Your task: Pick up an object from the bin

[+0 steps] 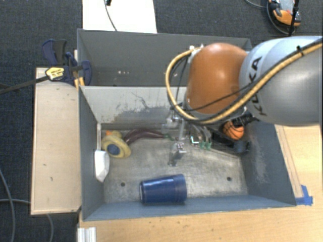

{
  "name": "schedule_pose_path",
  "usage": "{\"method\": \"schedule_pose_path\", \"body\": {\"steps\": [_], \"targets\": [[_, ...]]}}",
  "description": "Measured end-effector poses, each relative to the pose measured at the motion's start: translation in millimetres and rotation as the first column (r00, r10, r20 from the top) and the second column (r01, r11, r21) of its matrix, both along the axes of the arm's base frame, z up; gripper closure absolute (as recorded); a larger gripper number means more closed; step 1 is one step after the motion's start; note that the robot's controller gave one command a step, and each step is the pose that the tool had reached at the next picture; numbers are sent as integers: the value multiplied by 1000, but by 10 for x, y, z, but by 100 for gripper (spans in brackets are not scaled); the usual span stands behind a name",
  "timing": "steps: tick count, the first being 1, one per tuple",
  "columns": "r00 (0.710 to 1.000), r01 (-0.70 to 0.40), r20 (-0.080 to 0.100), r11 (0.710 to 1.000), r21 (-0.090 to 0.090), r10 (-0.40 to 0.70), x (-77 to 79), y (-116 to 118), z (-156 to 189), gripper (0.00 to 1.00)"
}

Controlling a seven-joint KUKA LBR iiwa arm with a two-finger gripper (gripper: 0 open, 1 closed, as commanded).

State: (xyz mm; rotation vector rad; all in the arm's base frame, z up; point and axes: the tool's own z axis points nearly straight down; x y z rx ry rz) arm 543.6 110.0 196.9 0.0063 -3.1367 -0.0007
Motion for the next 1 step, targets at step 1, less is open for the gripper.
{"method": "schedule_pose_path", "body": {"steps": [1], "targets": [[1000,3,8,1000,1,-3,18,-5,39,0]]}}
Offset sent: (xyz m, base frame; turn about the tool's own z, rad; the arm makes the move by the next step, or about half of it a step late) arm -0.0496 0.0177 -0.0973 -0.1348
